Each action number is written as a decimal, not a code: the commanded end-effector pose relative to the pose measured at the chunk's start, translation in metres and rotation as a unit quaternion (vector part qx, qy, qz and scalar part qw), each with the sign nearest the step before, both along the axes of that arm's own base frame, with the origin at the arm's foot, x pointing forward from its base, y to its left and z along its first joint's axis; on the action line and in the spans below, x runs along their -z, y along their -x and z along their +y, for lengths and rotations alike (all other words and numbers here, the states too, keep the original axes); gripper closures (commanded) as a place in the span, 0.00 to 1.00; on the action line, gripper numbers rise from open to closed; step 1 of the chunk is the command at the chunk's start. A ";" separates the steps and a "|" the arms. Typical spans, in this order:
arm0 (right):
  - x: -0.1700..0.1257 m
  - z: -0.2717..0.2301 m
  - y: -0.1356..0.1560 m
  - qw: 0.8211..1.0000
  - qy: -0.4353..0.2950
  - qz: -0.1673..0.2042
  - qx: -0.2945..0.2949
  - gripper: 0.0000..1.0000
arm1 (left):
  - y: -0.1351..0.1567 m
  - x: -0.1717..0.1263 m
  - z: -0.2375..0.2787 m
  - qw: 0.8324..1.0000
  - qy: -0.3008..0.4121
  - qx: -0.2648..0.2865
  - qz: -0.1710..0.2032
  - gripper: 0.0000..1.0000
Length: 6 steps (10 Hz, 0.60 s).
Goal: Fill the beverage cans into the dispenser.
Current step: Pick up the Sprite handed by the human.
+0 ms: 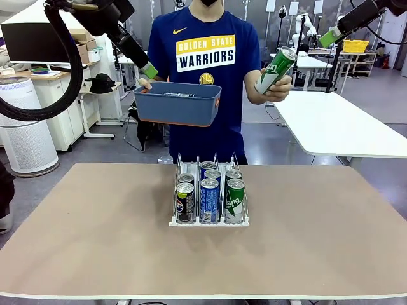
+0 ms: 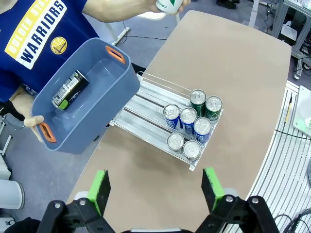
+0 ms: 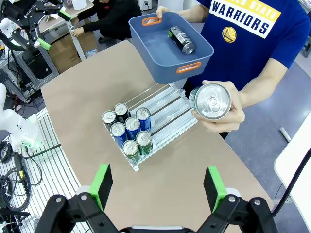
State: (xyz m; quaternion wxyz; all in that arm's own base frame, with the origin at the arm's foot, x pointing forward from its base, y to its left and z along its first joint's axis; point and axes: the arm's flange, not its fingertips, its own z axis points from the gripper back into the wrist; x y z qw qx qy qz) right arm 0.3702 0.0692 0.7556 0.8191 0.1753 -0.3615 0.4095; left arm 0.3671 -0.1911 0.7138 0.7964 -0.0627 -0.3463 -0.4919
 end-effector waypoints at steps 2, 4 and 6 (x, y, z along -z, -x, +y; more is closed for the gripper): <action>0.001 0.000 0.000 1.000 0.000 0.001 -0.001 0.00 | 0.000 -0.001 0.000 1.000 0.000 -0.001 -0.001 0.00; 0.001 0.000 0.000 1.000 0.000 0.001 -0.001 0.00 | 0.000 -0.001 0.000 1.000 0.000 -0.001 -0.001 0.00; 0.001 0.000 0.000 1.000 0.000 0.001 -0.001 0.00 | 0.000 -0.001 0.000 1.000 0.000 -0.001 -0.001 0.00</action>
